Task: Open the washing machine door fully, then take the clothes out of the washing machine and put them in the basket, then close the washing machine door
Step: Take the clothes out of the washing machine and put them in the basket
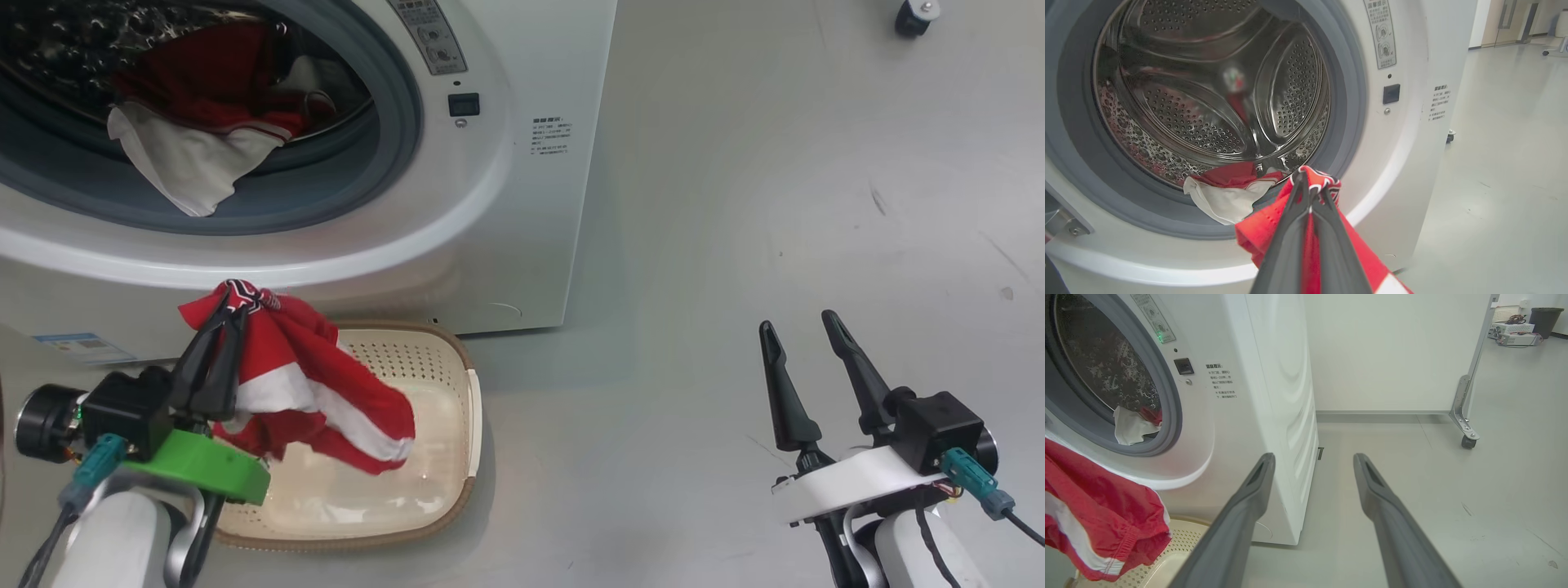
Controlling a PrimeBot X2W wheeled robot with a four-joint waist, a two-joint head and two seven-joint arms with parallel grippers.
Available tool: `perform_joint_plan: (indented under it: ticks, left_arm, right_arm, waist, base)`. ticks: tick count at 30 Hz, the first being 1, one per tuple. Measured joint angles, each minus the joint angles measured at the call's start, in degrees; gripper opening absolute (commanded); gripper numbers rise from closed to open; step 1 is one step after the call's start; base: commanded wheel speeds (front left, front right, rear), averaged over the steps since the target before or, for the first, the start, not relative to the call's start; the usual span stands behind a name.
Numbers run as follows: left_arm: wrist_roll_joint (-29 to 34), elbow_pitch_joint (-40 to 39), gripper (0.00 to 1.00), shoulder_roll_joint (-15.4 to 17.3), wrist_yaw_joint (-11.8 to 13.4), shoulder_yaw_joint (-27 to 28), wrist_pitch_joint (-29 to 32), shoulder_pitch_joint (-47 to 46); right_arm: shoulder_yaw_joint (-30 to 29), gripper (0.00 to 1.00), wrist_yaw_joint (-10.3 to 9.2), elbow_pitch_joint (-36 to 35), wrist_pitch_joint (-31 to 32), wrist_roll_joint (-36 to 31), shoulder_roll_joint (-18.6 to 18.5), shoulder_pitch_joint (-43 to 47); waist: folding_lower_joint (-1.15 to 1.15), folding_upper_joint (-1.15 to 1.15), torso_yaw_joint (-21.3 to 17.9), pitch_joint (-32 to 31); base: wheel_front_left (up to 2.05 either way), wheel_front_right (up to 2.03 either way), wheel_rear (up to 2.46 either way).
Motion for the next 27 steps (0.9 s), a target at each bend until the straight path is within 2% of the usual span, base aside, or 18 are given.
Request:
perform_joint_plan:
  ticks: [17,27]
  left_arm:
    - [-0.5,9.5,0.0,1.7,0.0,-6.4,3.2,-1.8]
    - [-1.2,17.8,0.0,2.1,0.0,-6.1,4.6,-4.9]
  right_arm:
    - [0.9,1.0,0.0,-1.3,0.0,-0.3,0.6,-3.3]
    - [1.5,1.0,-0.02,-1.4,0.0,-0.3,1.1,-5.0]
  waist:
    - [0.0,0.0,-4.2,7.5]
    - [0.0,0.0,-7.6,11.4]
  base:
    - [0.0,0.0,0.0]
    - [0.0,0.0,0.0]
